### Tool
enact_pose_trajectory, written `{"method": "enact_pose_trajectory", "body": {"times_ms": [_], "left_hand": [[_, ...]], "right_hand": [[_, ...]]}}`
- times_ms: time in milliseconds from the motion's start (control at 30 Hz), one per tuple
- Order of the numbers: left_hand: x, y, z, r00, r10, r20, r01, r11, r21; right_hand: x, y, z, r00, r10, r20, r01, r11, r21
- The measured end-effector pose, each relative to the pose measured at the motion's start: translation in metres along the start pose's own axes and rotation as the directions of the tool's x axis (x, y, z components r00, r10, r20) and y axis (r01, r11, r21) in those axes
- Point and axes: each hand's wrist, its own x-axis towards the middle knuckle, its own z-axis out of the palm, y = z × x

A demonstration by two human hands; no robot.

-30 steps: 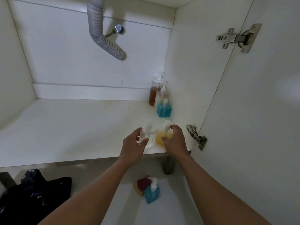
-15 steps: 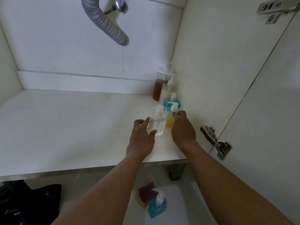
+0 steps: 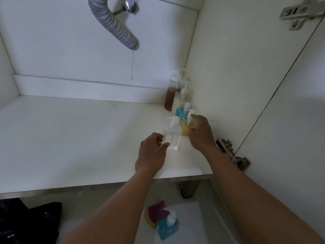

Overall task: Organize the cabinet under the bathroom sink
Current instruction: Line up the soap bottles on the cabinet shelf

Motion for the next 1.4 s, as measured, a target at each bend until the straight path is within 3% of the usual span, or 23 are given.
{"method": "enact_pose_trajectory", "body": {"times_ms": [67, 133, 267, 533, 633, 867, 1233, 1333, 1400], "left_hand": [[-0.001, 0.002, 0.0, 1.0, 0.014, 0.028, -0.014, 1.0, 0.026], [-0.003, 0.004, -0.001, 0.996, 0.04, 0.082, -0.05, 0.991, 0.127], [-0.006, 0.006, -0.001, 0.98, 0.087, 0.179, -0.133, 0.955, 0.265], [-0.004, 0.003, -0.001, 0.992, 0.058, 0.115, -0.077, 0.983, 0.166], [-0.004, 0.003, 0.0, 0.993, 0.055, 0.109, -0.071, 0.985, 0.157], [-0.003, 0.002, 0.001, 0.993, 0.065, 0.096, -0.079, 0.985, 0.156], [0.0, -0.001, 0.003, 0.994, 0.074, 0.081, -0.084, 0.987, 0.139], [0.0, -0.001, 0.003, 0.994, 0.078, 0.078, -0.089, 0.986, 0.14], [0.0, -0.001, 0.003, 0.994, 0.086, 0.074, -0.096, 0.985, 0.143]], "right_hand": [[-0.012, -0.007, -0.007, 1.0, 0.023, -0.014, -0.019, 0.974, 0.227], [-0.023, -0.009, -0.004, 0.999, 0.021, 0.049, -0.033, 0.965, 0.262], [-0.033, -0.01, 0.008, 0.998, 0.036, -0.058, -0.024, 0.982, 0.189], [-0.012, -0.007, -0.002, 0.962, 0.141, -0.233, -0.129, 0.989, 0.069], [-0.012, -0.006, -0.003, 0.954, 0.08, -0.289, -0.083, 0.997, 0.004], [-0.032, -0.002, 0.011, 0.987, 0.044, -0.158, -0.097, 0.933, -0.346], [-0.032, 0.018, 0.021, 0.983, 0.157, -0.094, -0.176, 0.953, -0.245], [-0.035, 0.016, 0.019, 0.98, 0.079, -0.183, -0.111, 0.979, -0.173], [-0.041, 0.014, 0.023, 0.987, 0.007, -0.163, -0.04, 0.978, -0.205]]}}
